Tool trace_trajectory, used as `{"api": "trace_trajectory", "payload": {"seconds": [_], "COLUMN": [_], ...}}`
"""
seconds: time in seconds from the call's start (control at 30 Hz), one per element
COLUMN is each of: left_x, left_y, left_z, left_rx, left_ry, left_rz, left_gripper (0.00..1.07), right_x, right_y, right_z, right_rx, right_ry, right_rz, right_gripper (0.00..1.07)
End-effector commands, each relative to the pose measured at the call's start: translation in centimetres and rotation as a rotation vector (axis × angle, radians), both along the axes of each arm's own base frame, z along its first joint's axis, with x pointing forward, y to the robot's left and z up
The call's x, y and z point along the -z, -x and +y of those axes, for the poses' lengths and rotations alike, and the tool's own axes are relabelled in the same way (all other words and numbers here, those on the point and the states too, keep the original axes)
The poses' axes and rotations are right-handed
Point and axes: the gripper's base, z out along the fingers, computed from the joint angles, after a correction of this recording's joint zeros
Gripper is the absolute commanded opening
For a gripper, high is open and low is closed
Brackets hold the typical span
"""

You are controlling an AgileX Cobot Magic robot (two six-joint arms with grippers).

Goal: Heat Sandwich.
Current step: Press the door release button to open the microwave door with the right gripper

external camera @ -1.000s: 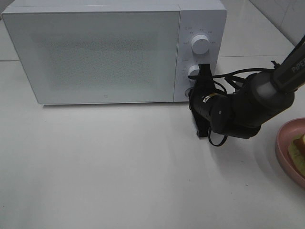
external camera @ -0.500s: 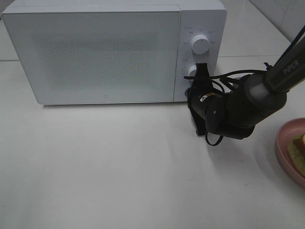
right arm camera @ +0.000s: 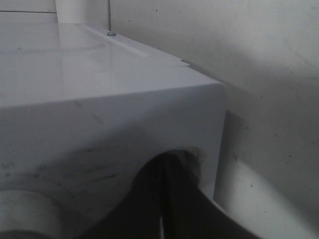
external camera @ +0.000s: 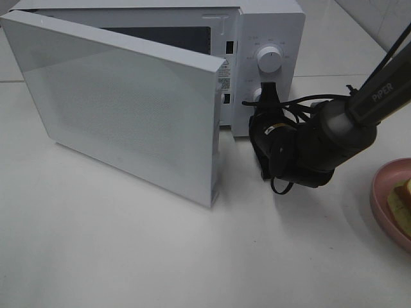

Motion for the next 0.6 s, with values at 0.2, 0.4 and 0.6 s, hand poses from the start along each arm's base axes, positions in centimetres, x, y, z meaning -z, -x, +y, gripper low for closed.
{"api": "trace_trajectory", "payload": {"seconds": [0.2,0.4,0.6], "left_x": [-0.1,-0.1,-0.1], "left_y": [0.3,0.3,0.3], "left_z": [-0.1,-0.1,-0.1], "left_rx": [-0.001,-0.001,-0.001], "left_ry": [0.010,0.010,0.010], "left_rz": [-0.036,-0.036,-0.036], "left_gripper": [0.97,0.97,0.97], "right_x": [-4.3,-4.2,-3.2], "right_y": [-2.8,-2.0,-0.9], "right_z": [-0.2,-0.5,-0.6], "right_rx": [0.007,0.006,-0.024], "right_ry": [0.015,0.006,0.004], "right_rz": [-0.277,-0.201,-0.054], "right_gripper": [0.00,0.00,0.00]}}
